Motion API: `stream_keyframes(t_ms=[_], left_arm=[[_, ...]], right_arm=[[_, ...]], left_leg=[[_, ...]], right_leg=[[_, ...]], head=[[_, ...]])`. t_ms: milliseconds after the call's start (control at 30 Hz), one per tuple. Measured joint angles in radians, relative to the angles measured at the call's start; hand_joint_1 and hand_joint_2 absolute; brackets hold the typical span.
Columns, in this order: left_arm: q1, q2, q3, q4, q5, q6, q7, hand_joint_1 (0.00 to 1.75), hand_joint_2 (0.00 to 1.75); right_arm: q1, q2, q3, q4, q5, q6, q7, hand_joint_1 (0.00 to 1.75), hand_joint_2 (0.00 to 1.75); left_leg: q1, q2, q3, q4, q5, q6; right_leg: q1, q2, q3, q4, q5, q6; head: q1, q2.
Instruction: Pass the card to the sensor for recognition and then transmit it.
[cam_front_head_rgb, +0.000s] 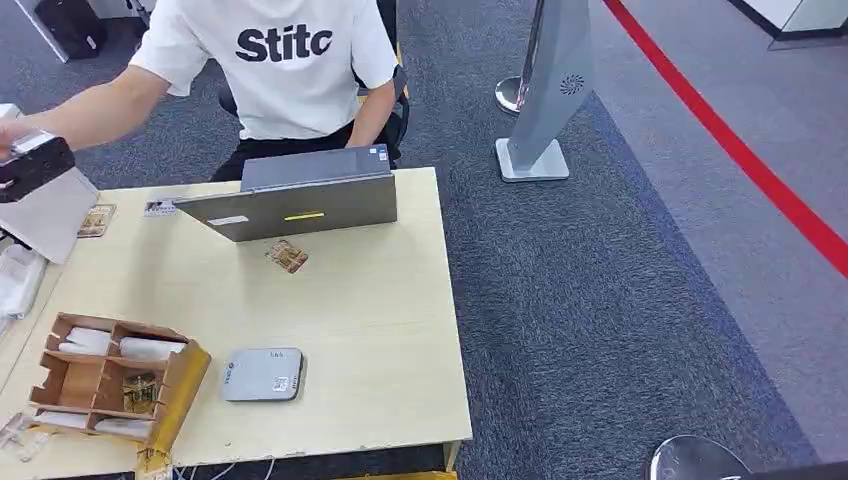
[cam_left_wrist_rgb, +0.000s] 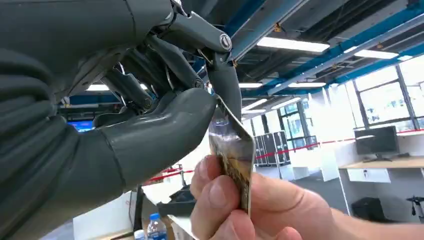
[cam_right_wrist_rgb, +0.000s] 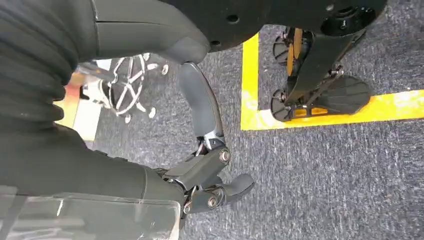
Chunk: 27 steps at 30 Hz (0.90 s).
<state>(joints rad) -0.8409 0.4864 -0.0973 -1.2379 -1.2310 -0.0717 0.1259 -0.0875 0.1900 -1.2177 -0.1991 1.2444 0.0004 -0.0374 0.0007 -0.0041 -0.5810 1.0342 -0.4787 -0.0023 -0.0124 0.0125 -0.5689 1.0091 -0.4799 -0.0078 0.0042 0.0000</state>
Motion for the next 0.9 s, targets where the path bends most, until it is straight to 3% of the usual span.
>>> stream_keyframes(t_ms=[33,400,633,767,900], left_arm=[[-0.002,-0.002,-0.002,0.004,0.0,0.0,0.0,0.0,1.75],[0.001,-0.011,-0.004,0.015,0.056,0.045,0.006,0.0,1.75],[0.082,-0.011,0.039,-0.013,0.179,0.148,-0.061,0.0,1.75],[0.233,-0.015,0.115,-0.142,0.28,0.295,-0.138,0.0,1.75],[0.564,-0.047,0.284,-0.411,0.389,0.467,-0.285,0.0,1.75]], right_arm=[[0.0,0.001,0.0,0.0,0.0,0.0,0.0,0.0,1.75],[0.001,0.002,0.0,0.004,-0.001,-0.003,0.002,0.0,1.75],[0.007,0.002,0.0,0.005,-0.002,-0.007,0.014,0.0,1.75],[0.024,-0.008,0.0,0.003,-0.018,0.027,-0.003,0.0,1.75],[0.046,-0.009,-0.003,-0.004,-0.044,0.025,-0.021,0.0,1.75]], left_leg=[[0.0,0.0,0.0,0.0,0.0,0.0],[0.0,0.0,-0.001,0.0,0.0,0.0],[0.0,0.0,-0.001,0.0,0.0,0.0],[-0.001,0.003,-0.001,-0.001,-0.002,0.0],[-0.001,0.014,0.002,-0.001,-0.009,-0.001]], right_leg=[[0.0,0.0,0.0,0.0,0.0,0.0],[0.0,0.0,-0.001,0.0,0.0,0.0],[0.0,0.0,0.0,0.0,0.0,0.0],[-0.001,0.003,0.0,0.0,-0.001,0.0],[-0.001,0.015,0.0,0.0,-0.003,0.0]], head=[[0.0,0.0],[0.0,0.0],[0.001,0.0],[0.0,0.0],[0.0,0.0]])
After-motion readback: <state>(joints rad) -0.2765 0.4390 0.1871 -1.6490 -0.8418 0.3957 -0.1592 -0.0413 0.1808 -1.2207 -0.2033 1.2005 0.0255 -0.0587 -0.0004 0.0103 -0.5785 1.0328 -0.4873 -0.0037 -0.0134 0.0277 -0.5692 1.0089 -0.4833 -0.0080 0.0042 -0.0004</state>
